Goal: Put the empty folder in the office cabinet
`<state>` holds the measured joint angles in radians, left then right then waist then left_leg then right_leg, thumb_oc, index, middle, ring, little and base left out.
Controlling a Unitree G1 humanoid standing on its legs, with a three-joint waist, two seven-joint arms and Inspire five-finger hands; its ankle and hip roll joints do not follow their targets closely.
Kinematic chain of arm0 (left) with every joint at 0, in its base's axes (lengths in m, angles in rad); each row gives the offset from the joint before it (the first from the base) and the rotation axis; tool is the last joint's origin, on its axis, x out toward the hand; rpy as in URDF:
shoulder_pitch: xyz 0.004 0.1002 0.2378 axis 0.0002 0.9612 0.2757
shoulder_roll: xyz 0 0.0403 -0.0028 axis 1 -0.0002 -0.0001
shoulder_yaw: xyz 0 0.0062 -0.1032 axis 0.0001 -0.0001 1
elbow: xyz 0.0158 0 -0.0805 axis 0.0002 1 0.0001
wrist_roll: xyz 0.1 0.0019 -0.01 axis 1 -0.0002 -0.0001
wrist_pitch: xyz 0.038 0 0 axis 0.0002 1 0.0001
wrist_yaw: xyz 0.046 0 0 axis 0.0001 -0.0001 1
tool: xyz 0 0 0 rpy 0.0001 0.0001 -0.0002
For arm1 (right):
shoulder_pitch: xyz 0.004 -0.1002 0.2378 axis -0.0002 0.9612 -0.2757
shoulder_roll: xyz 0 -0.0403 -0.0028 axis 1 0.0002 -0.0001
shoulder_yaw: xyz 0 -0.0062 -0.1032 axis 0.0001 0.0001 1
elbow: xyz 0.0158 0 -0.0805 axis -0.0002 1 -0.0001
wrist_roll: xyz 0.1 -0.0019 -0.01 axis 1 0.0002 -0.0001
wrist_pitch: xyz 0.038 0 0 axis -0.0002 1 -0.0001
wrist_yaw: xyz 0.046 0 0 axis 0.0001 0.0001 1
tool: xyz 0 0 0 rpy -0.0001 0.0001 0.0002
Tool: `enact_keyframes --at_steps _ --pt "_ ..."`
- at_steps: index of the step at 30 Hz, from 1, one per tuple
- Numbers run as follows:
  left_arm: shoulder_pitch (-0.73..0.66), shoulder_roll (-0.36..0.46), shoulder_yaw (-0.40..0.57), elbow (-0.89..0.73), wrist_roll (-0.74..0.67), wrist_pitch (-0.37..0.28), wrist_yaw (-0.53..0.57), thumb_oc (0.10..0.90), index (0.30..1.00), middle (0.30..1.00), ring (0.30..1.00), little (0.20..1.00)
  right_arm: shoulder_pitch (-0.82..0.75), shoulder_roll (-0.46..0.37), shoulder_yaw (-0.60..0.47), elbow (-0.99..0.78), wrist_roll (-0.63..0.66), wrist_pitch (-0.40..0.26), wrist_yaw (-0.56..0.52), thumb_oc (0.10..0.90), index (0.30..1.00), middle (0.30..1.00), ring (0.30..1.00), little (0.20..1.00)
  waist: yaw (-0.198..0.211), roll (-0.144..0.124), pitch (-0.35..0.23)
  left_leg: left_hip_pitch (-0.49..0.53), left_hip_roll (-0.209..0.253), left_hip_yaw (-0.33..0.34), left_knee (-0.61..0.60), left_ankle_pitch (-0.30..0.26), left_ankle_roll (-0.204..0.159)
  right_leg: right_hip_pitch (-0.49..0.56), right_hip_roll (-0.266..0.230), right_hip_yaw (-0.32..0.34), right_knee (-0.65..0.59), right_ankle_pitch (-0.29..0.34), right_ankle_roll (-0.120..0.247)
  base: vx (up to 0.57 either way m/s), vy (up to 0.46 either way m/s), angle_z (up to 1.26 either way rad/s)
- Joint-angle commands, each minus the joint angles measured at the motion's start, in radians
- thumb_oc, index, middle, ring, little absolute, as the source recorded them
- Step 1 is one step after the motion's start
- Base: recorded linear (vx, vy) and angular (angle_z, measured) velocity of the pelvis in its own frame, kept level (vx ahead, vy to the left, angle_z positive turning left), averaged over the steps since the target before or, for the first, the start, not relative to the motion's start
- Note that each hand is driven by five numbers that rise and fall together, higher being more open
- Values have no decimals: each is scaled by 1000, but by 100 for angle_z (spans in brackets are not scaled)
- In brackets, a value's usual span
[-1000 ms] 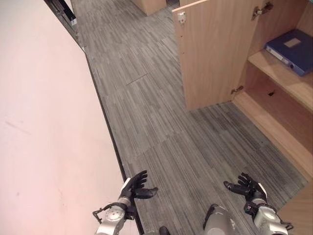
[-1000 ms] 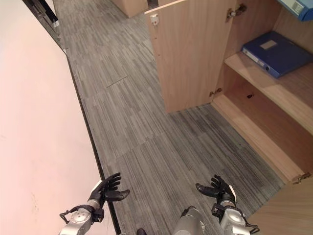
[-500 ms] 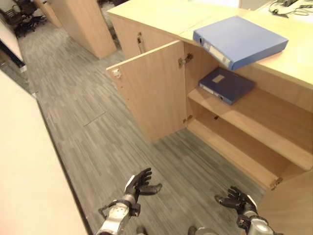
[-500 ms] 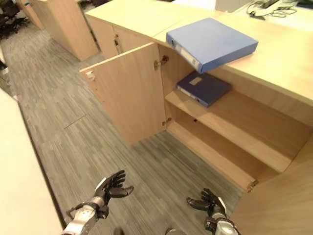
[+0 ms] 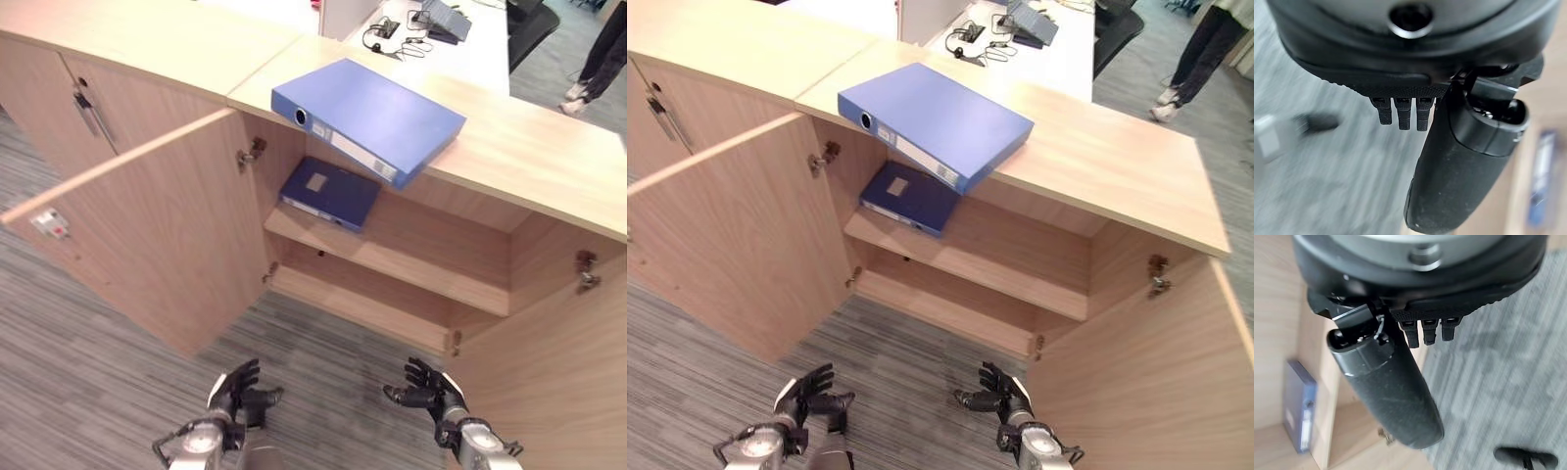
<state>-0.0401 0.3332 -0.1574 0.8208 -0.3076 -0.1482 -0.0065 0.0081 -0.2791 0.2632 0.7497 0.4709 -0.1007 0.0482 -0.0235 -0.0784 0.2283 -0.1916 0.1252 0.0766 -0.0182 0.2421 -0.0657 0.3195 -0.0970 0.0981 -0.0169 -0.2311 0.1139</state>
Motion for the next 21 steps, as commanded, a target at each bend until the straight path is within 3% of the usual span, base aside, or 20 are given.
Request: enact_keyframes --at_steps 1,4,7,10,11,14,15,16,18,20,21 --pt "49 -8 -51 -48 29 -42 -18 800 900 900 900 900 -6 -57 -21 -86 -26 -49 18 800 900 900 900 900 24 59 -42 -6 202 -48 -53 -24 -128 -43 98 25 147 -146 -32 381 194 -37" --pt "50 -5 -67 -49 39 -40 -24 800 900 900 900 900 -3 -49 -23 -81 -31 -43 19 800 900 900 900 900 18 50 -67 -4 165 -4 -34 -15 -115 -53 62 29 147 -116 0 350 192 -35" --pt "38 -3 -87 -58 42 -40 -23 800 900 900 900 900 -25 -42 -14 -76 -44 -36 18 800 900 900 900 900 18 42 -89 -28 104 55 -4 -48 -75 -88 20 25 163 -45 46 349 222 -28" --pt "24 -8 -96 -62 38 -40 -16 800 900 900 900 900 -58 -38 -3 -75 -55 -30 15 800 900 900 900 900 20 44 -99 -28 44 112 8 -89 -34 -151 -8 16 234 80 102 322 246 -36" --pt "11 -13 -103 -62 36 -41 -11 800 900 900 900 900 -87 -33 2 -67 -70 -28 9 800 900 900 900 900 21 53 -96 -22 9 141 12 -119 -10 -204 -26 -20 308 156 148 343 286 -41" --pt "2 -15 -107 -64 28 -41 -11 800 900 900 900 900 -103 -32 5 -72 -79 -29 8 800 900 900 900 900 26 75 -92 -17 3 158 23 -143 3 -252 -17 -56 372 210 148 198 196 -45" --pt "-8 -20 -108 -56 27 -41 -8 800 900 900 900 900 -118 -28 10 -74 -89 -30 6 800 900 900 900 900 31 90 -77 9 -24 184 24 -173 25 -290 -31 -137 470 255 148 207 357 -17" --pt "-5 -24 -103 -61 25 -39 -5 800 900 900 900 900 -125 -24 14 -74 -105 -27 1 800 900 900 900 900 49 103 -66 42 -50 221 18 -198 54 -313 -76 -250 547 313 148 276 460 -46" --pt "4 -23 -90 -67 22 -34 -3 800 900 900 900 900 -129 -19 19 -74 -131 -22 -1 800 900 900 900 900 69 124 -53 90 -73 270 0 -226 81 -352 -113 -376 640 352 148 243 362 -91" --pt "7 -24 -81 -63 15 -33 -5 800 900 900 900 900 -129 -18 24 -66 -139 -22 -3 800 900 900 900 900 77 120 -45 110 -90 300 -17 -228 76 -353 -150 -459 558 323 148 270 171 -76" --pt "14 -20 -74 -57 18 -33 -8 800 900 900 900 900 -129 -23 24 -67 -143 -24 -6 800 900 900 900 900 84 122 -44 144 -102 309 -39 -260 63 -370 -203 -541 498 227 143 330 65 -59"
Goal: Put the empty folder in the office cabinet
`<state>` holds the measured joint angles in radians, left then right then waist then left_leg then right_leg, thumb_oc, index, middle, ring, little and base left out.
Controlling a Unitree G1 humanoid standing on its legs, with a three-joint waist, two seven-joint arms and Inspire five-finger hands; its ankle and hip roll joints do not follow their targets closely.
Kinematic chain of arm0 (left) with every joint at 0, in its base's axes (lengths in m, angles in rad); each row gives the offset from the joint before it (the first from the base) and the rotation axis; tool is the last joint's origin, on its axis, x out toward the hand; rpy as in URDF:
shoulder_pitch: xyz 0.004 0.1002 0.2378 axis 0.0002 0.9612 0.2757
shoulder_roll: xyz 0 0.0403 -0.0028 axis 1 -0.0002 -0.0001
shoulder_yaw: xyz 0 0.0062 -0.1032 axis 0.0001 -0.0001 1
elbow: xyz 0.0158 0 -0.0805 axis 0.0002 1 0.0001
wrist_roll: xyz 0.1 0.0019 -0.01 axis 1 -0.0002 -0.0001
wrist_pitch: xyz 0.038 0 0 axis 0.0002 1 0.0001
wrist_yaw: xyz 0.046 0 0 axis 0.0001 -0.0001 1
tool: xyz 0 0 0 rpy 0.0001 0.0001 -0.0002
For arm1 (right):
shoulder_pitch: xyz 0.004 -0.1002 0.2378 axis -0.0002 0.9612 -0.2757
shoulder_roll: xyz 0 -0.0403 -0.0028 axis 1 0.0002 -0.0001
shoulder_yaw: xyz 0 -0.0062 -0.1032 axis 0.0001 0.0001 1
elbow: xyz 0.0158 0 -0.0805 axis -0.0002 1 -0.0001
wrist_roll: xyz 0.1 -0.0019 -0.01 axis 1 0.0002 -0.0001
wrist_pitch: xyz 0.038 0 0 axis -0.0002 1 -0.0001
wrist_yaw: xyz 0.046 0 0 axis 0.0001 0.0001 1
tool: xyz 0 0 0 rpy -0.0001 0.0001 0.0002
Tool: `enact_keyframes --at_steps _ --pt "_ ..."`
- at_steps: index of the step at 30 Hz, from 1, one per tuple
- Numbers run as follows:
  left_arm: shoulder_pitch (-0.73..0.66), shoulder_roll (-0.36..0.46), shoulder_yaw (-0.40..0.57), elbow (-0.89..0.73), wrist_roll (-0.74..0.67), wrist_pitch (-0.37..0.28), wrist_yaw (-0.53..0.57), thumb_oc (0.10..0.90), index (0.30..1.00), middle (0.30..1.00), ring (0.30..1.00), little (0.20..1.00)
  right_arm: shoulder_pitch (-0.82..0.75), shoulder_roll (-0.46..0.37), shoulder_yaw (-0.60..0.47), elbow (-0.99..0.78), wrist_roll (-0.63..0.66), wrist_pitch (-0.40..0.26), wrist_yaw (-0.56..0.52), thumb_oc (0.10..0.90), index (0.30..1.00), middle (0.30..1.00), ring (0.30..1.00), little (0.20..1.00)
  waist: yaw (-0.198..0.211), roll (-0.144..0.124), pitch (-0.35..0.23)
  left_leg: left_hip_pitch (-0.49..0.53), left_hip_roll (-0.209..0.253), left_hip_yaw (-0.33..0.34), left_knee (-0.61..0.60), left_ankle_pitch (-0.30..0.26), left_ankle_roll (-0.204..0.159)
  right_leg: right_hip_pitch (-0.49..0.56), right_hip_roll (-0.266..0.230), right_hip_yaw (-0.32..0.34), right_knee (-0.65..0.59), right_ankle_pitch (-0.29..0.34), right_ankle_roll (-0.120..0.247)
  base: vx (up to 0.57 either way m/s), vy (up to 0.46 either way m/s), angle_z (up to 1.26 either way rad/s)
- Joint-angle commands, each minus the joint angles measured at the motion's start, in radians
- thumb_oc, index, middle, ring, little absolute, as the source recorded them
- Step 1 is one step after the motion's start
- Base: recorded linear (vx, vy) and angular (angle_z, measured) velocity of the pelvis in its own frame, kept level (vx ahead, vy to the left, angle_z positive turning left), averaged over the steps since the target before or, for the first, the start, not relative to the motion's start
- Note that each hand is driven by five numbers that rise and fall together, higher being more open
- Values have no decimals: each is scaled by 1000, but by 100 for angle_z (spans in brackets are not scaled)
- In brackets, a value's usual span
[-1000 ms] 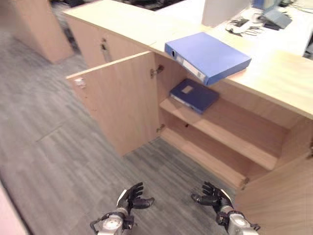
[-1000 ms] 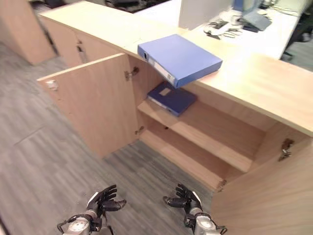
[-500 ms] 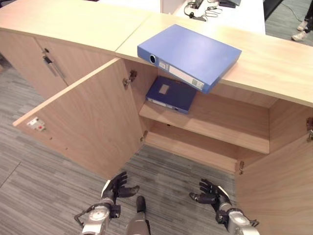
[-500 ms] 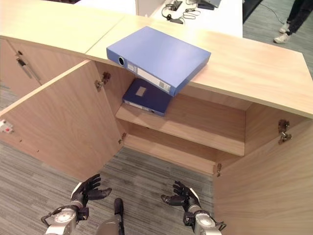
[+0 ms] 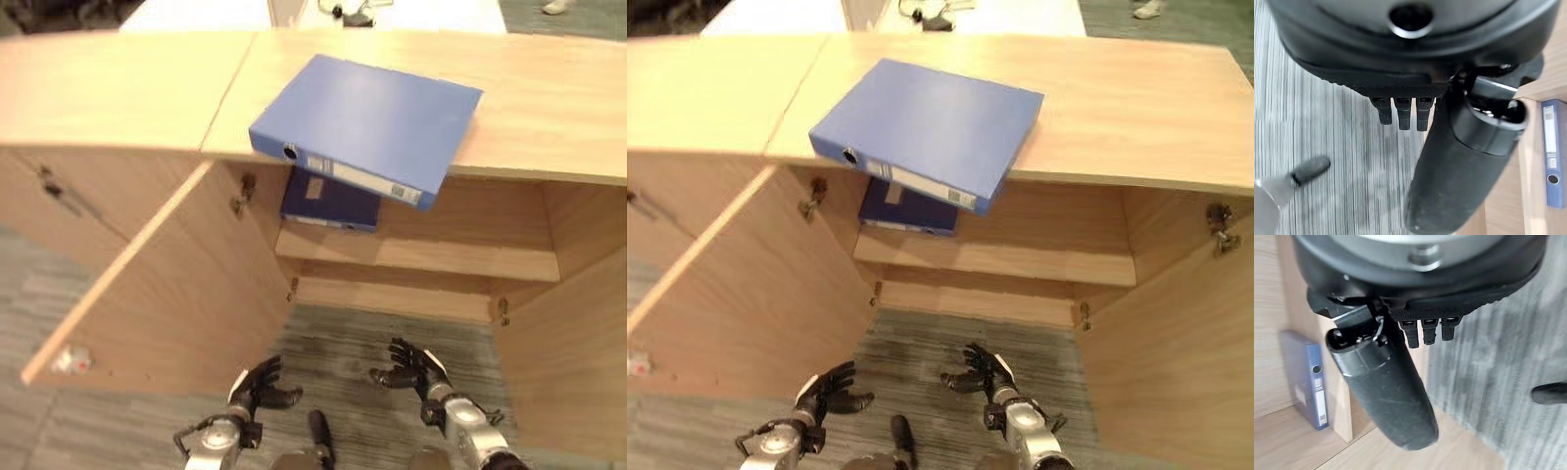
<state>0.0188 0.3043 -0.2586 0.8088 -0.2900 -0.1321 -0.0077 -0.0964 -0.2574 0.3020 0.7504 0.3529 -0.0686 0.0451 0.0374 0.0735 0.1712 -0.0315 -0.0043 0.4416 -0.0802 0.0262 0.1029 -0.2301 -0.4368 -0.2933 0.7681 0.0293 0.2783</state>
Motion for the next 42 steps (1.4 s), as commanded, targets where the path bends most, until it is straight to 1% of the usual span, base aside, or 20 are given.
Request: enact_keyframes --at_steps 1,2,3,5,6,7,8,11,12,16,19,22,24,29,32,33,34,36,38,42 --pt "-38 11 33 -44 0 -48 -9 800 900 900 900 900 -27 -44 -13 -63 -24 -58 -4 800 900 900 900 900 31 -21 17 2 41 -41 18 -52 -116 161 101 -211 -322 -68 -38 277 34 -52" --pt "-38 11 33 -45 0 -48 -9 800 900 900 900 900 -27 -44 -13 -62 -24 -58 -4 800 900 900 900 900 30 -20 17 2 41 -42 18 -52 -117 163 101 -213 -321 -70 -39 155 -117 -63" --pt "-34 10 39 -37 6 -47 -12 800 900 900 900 900 -32 -43 -12 -55 -20 -59 -6 800 900 900 900 900 36 -9 28 16 69 -29 20 -56 -139 143 49 -278 -407 -78 -56 77 -110 -41" --pt "-40 7 38 -22 13 -49 -14 800 900 900 900 900 -35 -47 -15 -50 -15 -58 -7 800 900 900 900 900 28 -4 39 20 84 -29 26 -59 -153 135 30 -282 -487 -53 -57 105 -190 18" --pt "-50 4 38 -6 26 -53 -15 800 900 900 900 900 -27 -52 -29 -53 -9 -57 -10 800 900 900 900 900 8 -4 43 23 92 -37 41 -67 -174 135 8 -233 -633 -17 -48 173 -266 30" --pt "-53 1 37 2 31 -54 -17 800 900 900 900 900 -22 -55 -39 -53 -6 -56 -11 800 900 900 900 900 -3 0 46 28 97 -43 52 -75 -182 133 -6 -199 -688 13 -39 324 -420 38" --pt "-54 -3 44 14 46 -56 -16 800 900 900 900 900 -3 -51 -71 -47 0 -49 -15 800 900 900 900 900 -21 5 47 39 116 -55 84 -91 -200 125 -55 -144 -769 80 -20 283 -347 36" --pt "-53 -5 44 30 57 -55 -17 800 900 900 900 900 31 -52 -99 -42 3 -42 -11 800 900 900 900 900 -30 -15 34 44 98 -69 115 -104 -209 140 -59 -127 -764 98 -16 151 -225 42" --pt "-53 -10 48 36 56 -57 -16 800 900 900 900 900 42 -56 -109 -35 5 -42 -11 800 900 900 900 900 -35 -25 34 32 85 -70 128 -92 -205 132 -70 -133 -757 132 -16 86 -281 37" --pt "-62 -25 49 82 56 -58 -8 800 900 900 900 900 60 -78 -118 -28 10 -43 -6 800 900 900 900 900 -53 -18 24 33 112 -108 169 -101 -232 182 -39 -134 -780 114 -16 92 -246 5" --pt "-44 -37 62 98 32 -60 -2 800 900 900 900 900 74 -105 -100 -29 12 -49 1 800 900 900 900 900 -62 -10 23 48 176 -113 210 -82 -270 233 21 -133 -806 60 -33 166 -433 -8" --pt "-18 -59 62 116 29 -59 -8 800 900 900 900 900 71 -133 -74 -18 8 -51 12 800 900 900 900 900 -66 11 29 65 269 -115 277 18 -326 298 119 -146 -848 -11 -84 146 -407 -2" --pt "-13 -65 61 126 35 -57 -10 800 900 900 900 900 67 -140 -67 -14 9 -51 15 800 900 900 900 900 -69 15 34 70 296 -121 310 60 -344 322 153 -148 -855 -38 -104 129 -302 -13" --pt "-17 -84 31 119 31 -51 -16 800 900 900 900 900 53 -148 -47 -7 11 -44 17 800 900 900 900 900 -65 -10 63 -19 278 -219 508 100 -349 364 196 -133 -855 -104 -151 84 -261 -15" --pt "-28 -86 15 124 38 -48 -19 800 900 900 900 900 53 -142 -46 13 15 -37 13 800 900 900 900 900 -61 -14 74 -62 235 -237 485 79 -329 368 212 -122 -855 -113 -161 76 -129 10" --pt "-29 -87 10 127 43 -47 -21 800 900 900 900 900 51 -140 -44 16 15 -36 12 800 900 900 900 900 -57 -20 71 -71 213 -236 454 43 -313 364 214 -118 -855 -111 -158 172 -4 -16" --pt "-28 -88 4 134 54 -44 -20 800 900 900 900 900 49 -135 -42 27 13 -38 9 800 900 900 900 900 -45 -22 63 -72 187 -238 314 -9 -278 352 219 -104 -855 -104 -143 182 38 -19" --pt "-27 -87 3 146 62 -36 -19 800 900 900 900 900 47 -130 -41 34 8 -38 2 800 900 900 900 900 -31 -18 50 -81 178 -257 203 15 -271 339 233 -88 -855 -102 -130 149 44 -23" --pt "-21 -74 19 177 73 -34 -15 800 900 900 900 900 49 -99 -30 47 11 -37 7 800 900 900 900 900 -36 -22 27 -7 171 -224 118 21 -257 352 254 -73 -855 -101 -122 230 72 -45" --pt "-31 -45 45 212 92 -31 -3 800 900 900 900 900 47 -49 -24 46 18 -36 -1 800 900 900 900 900 -43 -55 -11 84 137 -155 -2 28 -228 346 231 -44 -832 -70 -103 216 147 -23"
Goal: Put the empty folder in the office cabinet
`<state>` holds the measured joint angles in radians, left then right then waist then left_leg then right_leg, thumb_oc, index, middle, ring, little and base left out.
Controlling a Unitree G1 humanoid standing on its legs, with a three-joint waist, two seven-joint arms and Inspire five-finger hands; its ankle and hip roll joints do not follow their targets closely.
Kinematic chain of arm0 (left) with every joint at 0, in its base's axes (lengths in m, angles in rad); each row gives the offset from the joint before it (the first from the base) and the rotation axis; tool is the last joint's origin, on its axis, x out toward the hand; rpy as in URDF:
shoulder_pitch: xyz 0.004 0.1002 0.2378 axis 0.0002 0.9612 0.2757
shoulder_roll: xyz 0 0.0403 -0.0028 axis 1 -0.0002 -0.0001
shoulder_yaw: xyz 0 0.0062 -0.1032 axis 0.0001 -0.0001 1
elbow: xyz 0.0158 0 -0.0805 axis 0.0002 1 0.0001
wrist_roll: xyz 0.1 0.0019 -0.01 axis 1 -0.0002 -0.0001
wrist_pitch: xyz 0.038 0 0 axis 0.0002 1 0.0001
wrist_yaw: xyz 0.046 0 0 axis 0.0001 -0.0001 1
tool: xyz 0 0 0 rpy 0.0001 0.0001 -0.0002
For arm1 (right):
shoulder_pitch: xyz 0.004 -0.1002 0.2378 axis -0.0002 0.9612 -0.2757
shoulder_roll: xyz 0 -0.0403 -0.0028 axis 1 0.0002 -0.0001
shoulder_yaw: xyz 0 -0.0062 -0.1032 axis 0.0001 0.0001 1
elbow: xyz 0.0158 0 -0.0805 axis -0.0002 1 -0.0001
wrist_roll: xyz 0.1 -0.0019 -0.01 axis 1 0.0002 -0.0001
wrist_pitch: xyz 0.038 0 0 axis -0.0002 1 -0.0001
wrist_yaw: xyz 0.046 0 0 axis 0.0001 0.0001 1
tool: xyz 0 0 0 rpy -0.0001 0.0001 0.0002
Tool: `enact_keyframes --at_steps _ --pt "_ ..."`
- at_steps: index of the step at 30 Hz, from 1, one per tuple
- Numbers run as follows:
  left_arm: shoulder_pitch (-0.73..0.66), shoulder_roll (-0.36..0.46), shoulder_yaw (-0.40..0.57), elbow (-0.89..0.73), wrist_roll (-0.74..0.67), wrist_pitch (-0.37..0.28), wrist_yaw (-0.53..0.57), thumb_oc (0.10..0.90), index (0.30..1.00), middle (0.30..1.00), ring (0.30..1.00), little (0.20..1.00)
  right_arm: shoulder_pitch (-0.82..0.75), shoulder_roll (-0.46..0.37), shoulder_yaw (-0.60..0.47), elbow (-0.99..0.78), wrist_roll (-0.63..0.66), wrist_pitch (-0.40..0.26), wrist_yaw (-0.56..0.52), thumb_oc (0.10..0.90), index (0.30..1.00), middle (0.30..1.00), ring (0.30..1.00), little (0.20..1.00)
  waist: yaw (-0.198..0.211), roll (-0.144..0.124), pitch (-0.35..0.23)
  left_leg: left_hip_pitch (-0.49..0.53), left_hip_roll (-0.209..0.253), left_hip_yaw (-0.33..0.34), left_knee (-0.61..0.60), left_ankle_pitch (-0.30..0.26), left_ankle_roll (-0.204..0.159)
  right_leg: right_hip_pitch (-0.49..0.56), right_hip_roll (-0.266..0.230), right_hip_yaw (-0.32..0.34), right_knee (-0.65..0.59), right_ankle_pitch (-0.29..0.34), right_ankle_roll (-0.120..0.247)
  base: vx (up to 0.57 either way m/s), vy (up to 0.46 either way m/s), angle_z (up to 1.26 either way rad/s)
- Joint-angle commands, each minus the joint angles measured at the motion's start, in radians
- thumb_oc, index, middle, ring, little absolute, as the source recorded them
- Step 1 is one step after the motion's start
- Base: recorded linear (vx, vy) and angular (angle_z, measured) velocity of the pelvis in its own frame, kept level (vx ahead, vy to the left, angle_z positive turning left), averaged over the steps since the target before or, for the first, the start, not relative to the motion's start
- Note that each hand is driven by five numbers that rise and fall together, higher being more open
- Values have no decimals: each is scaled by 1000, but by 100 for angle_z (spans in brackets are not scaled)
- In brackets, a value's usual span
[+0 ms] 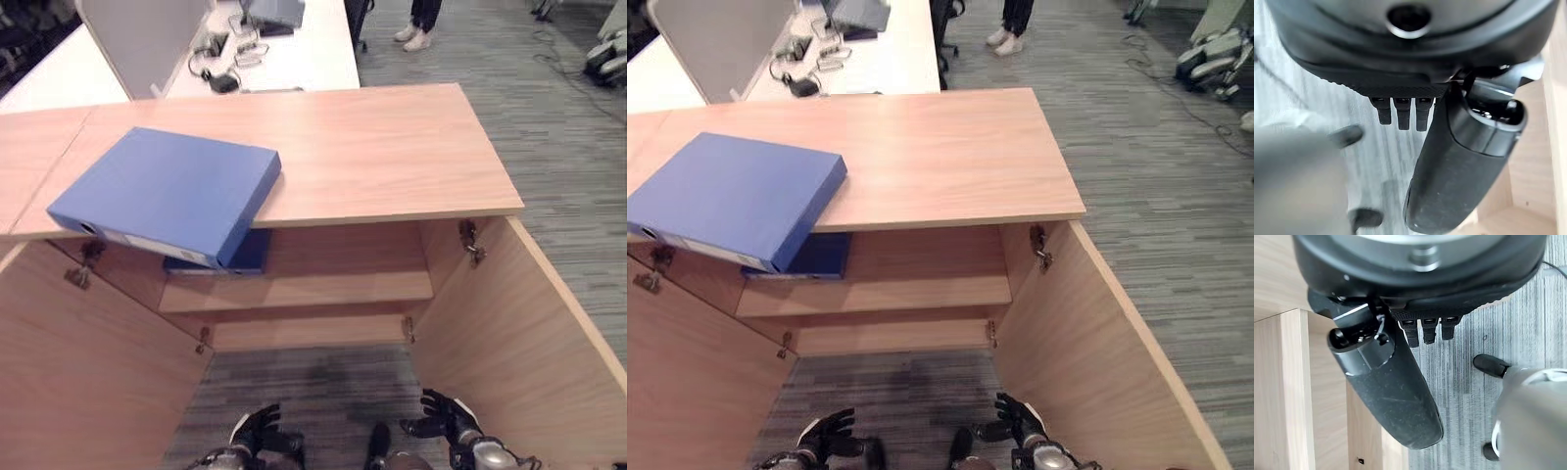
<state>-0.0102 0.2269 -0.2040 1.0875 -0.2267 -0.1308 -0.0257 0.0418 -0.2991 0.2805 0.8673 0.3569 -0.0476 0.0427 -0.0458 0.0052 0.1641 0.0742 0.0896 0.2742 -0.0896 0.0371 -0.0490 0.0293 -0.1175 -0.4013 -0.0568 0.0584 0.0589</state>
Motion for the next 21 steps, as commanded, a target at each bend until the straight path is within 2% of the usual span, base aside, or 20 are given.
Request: enact_keyframes --at_steps 1,10,14,17,18,19,20,21 --pt "-5 34 -7 -64 28 -33 20 800 900 900 900 900 -87 0 -1 -61 7 -55 -1 800 900 900 900 900 39 10 -7 -13 35 19 2 11 -69 85 -94 63 3 -99 121 96 80 -2" --pt "-8 39 -13 -73 39 -38 22 800 900 900 900 900 -77 17 -14 -53 6 -51 -4 800 900 900 900 900 31 7 -12 -8 10 35 2 -11 -48 69 -123 60 38 -91 141 46 59 6" --pt "-9 54 -20 -137 47 -51 34 800 900 900 900 900 -73 15 -22 -50 6 -54 -9 800 900 900 900 900 32 5 -14 -7 8 37 2 -14 -44 65 -127 55 44 -87 144 14 17 0" --pt "-17 99 -32 -294 103 -79 73 800 900 900 900 900 -65 12 -32 -66 8 -62 -14 800 900 900 900 900 38 -1 -14 -5 9 33 2 -14 -44 67 -128 49 48 -87 145 0 0 0" --pt "-17 99 -32 -294 103 -78 73 800 900 900 900 900 -65 12 -32 -66 8 -62 -14 800 900 900 900 900 38 -1 -14 -5 9 33 2 -14 -44 67 -128 49 48 -87 145 0 0 0" --pt "-18 144 -36 -421 178 -101 110 800 900 900 900 900 -57 9 -43 -81 11 -76 -20 800 900 900 900 900 44 -4 -14 -6 11 27 2 -13 -45 68 -127 44 50 -89 145 0 0 0" --pt "-16 145 -35 -424 179 -99 110 800 900 900 900 900 -56 9 -43 -81 11 -76 -20 800 900 900 900 900 44 -5 -14 -5 11 27 2 -13 -45 69 -127 44 50 -89 145 -6 -22 4" --pt "-13 180 -31 -509 260 -126 151 800 900 900 900 900 -47 11 -52 -94 16 -99 -27 800 900 900 900 900 51 -10 -13 -5 12 20 2 -12 -46 74 -125 34 52 -93 145 -4 -16 5"
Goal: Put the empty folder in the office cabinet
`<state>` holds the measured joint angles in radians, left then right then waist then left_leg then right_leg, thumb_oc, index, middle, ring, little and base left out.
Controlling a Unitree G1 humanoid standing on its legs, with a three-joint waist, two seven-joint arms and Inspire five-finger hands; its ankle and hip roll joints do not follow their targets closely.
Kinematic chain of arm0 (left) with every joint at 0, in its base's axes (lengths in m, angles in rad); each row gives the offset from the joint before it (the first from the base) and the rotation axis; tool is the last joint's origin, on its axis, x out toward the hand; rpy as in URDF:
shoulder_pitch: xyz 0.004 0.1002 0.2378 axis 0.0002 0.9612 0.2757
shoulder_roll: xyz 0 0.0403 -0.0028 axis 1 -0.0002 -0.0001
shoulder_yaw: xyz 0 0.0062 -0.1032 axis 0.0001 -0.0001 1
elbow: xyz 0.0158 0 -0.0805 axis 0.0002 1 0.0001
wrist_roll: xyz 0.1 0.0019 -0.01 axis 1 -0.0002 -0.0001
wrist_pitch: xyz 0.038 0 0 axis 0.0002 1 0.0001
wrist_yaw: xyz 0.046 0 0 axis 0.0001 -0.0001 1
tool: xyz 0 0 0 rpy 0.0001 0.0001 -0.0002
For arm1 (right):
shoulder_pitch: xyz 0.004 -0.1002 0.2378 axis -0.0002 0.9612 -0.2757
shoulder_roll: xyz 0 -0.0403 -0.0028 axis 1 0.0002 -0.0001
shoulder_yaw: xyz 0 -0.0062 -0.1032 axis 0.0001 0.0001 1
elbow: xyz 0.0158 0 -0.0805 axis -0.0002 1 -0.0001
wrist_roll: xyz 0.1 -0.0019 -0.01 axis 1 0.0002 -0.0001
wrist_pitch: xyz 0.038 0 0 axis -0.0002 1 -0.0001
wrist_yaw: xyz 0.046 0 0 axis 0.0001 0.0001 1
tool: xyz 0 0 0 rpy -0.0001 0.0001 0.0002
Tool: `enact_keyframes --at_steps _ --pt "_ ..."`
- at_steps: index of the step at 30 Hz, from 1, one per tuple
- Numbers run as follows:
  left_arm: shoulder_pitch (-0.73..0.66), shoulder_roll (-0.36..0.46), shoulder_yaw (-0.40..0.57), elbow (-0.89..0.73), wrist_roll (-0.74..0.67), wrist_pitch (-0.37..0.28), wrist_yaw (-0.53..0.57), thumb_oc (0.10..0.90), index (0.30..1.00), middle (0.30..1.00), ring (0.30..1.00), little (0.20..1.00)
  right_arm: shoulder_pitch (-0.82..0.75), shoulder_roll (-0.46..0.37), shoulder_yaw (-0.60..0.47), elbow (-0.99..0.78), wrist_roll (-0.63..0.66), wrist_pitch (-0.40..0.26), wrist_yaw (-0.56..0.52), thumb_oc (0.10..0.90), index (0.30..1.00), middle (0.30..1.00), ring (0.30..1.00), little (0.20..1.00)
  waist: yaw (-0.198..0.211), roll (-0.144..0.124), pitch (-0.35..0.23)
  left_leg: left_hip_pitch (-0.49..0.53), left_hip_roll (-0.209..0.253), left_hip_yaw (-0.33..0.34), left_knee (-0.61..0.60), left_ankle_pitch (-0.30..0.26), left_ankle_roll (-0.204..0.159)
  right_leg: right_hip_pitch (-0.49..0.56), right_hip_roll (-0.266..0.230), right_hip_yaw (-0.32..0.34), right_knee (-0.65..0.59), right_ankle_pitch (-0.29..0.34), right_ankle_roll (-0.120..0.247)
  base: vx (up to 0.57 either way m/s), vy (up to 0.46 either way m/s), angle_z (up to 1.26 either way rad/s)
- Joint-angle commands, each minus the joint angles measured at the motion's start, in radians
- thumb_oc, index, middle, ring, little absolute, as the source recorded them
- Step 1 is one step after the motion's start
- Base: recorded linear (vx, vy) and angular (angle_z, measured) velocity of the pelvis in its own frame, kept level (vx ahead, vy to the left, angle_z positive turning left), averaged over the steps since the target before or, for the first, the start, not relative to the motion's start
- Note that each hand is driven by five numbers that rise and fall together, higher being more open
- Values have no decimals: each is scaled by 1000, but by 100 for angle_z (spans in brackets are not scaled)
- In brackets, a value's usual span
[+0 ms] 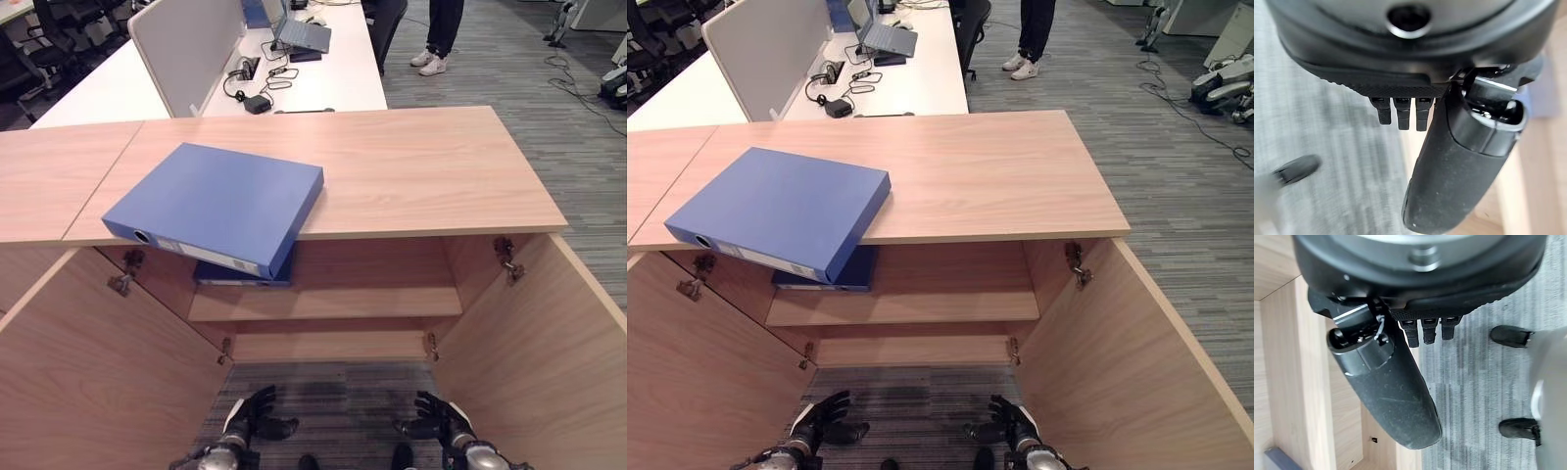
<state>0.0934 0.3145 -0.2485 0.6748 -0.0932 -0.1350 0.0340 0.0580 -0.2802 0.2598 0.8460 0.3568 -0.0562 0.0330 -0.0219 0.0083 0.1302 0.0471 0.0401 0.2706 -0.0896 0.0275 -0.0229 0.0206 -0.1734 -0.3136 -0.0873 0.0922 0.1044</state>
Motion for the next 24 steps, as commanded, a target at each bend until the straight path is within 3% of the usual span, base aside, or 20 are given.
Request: enact_keyframes --at_steps 1,4,8,14,19,24 --pt "-117 92 14 -96 126 -122 91 800 900 900 900 900 -63 -8 -31 -72 16 -91 -17 800 900 900 900 900 26 -13 21 22 61 23 2 -3 -73 82 -69 -54 83 -127 99 -12 -44 10" --pt "-118 148 0 -196 322 -170 252 800 900 900 900 900 -32 4 -20 -93 23 -139 -38 800 900 900 900 900 46 -30 18 23 67 14 2 0 -80 95 -64 -72 80 -136 100 -9 -54 13" --pt "-99 172 11 -255 394 -180 343 800 900 900 900 900 -20 4 -6 -92 33 -153 -52 800 900 900 900 900 60 -39 12 23 73 8 2 4 -85 104 -57 -82 74 -142 97 -4 -39 12" --pt "-56 148 66 -293 408 -158 420 800 900 900 900 900 -20 7 10 -88 30 -148 -68 800 900 900 900 900 75 -51 2 25 79 -2 5 7 -90 120 -46 -96 57 -144 91 -8 -39 5" --pt "-14 75 138 -389 328 -150 446 800 900 900 900 900 -23 11 18 -93 11 -130 -88 800 900 900 900 900 101 -63 -4 25 88 -19 8 15 -94 137 -33 -112 45 -146 82 -5 -55 8" --pt "-8 77 163 -477 337 -150 470 800 900 900 900 900 -23 16 26 -95 5 -125 -97 800 900 900 900 900 115 -67 -9 23 95 -27 10 21 -100 149 -23 -126 33 -147 77 -11 -49 10"
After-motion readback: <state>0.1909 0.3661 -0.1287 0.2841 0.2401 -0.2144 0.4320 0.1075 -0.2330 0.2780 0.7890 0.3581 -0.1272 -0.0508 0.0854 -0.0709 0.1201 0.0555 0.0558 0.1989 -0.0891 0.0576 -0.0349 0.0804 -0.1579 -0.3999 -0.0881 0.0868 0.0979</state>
